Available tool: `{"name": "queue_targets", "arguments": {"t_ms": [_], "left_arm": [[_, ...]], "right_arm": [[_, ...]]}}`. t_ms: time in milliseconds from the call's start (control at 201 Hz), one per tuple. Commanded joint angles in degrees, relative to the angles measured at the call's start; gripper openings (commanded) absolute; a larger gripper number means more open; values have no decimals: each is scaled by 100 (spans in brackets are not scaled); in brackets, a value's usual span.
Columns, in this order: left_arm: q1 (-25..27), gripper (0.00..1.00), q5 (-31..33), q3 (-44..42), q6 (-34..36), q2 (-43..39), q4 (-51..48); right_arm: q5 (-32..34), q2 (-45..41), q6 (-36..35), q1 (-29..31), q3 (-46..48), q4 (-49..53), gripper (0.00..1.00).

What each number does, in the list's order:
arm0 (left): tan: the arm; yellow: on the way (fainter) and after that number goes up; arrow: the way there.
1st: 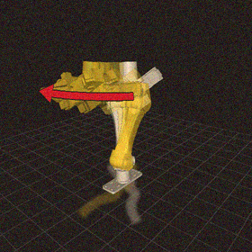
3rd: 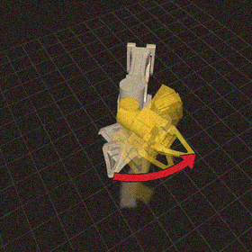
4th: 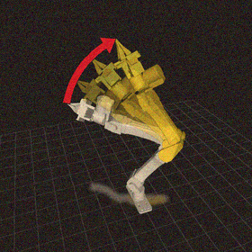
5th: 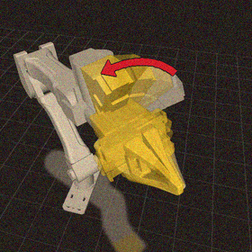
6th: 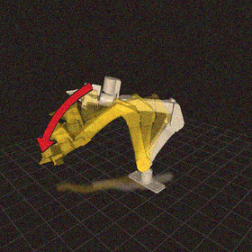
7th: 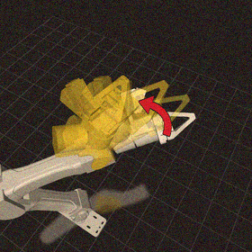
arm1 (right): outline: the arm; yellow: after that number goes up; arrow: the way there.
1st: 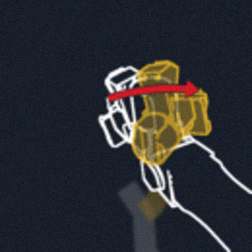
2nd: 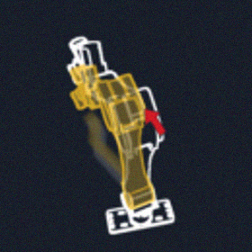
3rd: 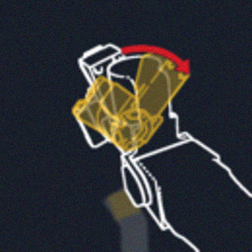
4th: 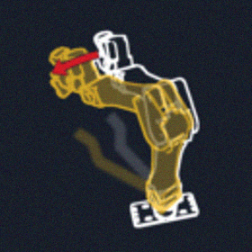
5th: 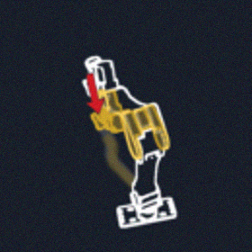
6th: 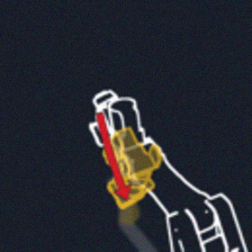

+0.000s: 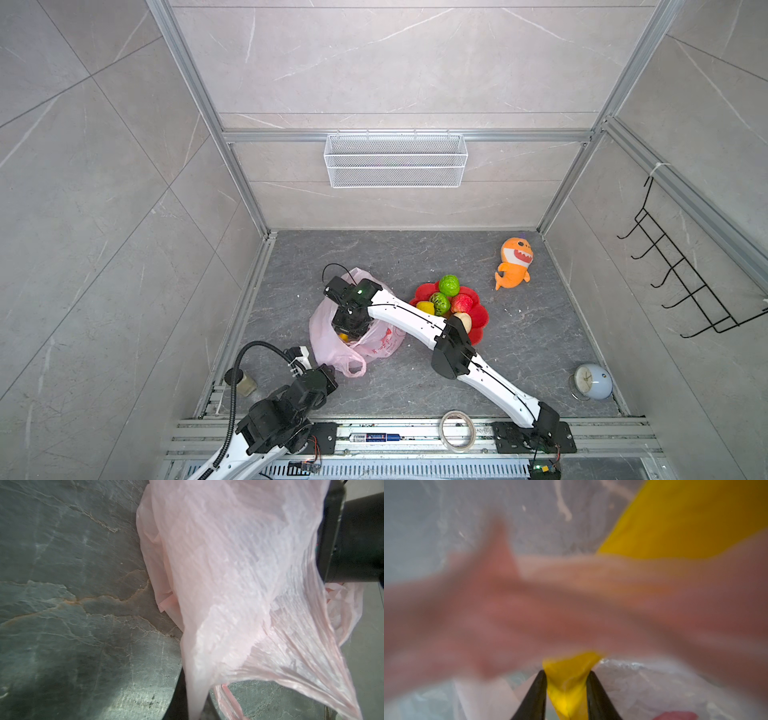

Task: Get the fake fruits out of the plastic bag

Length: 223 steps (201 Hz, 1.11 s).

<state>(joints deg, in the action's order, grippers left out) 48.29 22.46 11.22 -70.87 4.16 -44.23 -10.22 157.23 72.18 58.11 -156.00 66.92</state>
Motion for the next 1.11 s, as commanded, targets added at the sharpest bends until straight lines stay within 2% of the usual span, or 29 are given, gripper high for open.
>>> {"name": "queue_targets", "arguments": {"t_ms": [0,289,528,772,966,1105], "left_arm": [[18,0,219,18,-46,-40,-764],[19,0,370,184,-78,373,-767],[16,0,435,351,-60,799,-716],[17,0,434,366,-192,875,-782],[14,0,728,509,-195,968,-868],[14,0,753,522,-238,956,-868]], "right_arm": [[-38,157,7,-24,-18,-12,25],[-226,-185,-161,-23,25,-619,19],[-278,-429,-390,-37,-78,-786,18],[-255,-599,-599,-38,-80,-856,18],[-329,-676,-744,-80,-79,-932,18],[-209,-683,-870,-80,-56,-675,18]]}}
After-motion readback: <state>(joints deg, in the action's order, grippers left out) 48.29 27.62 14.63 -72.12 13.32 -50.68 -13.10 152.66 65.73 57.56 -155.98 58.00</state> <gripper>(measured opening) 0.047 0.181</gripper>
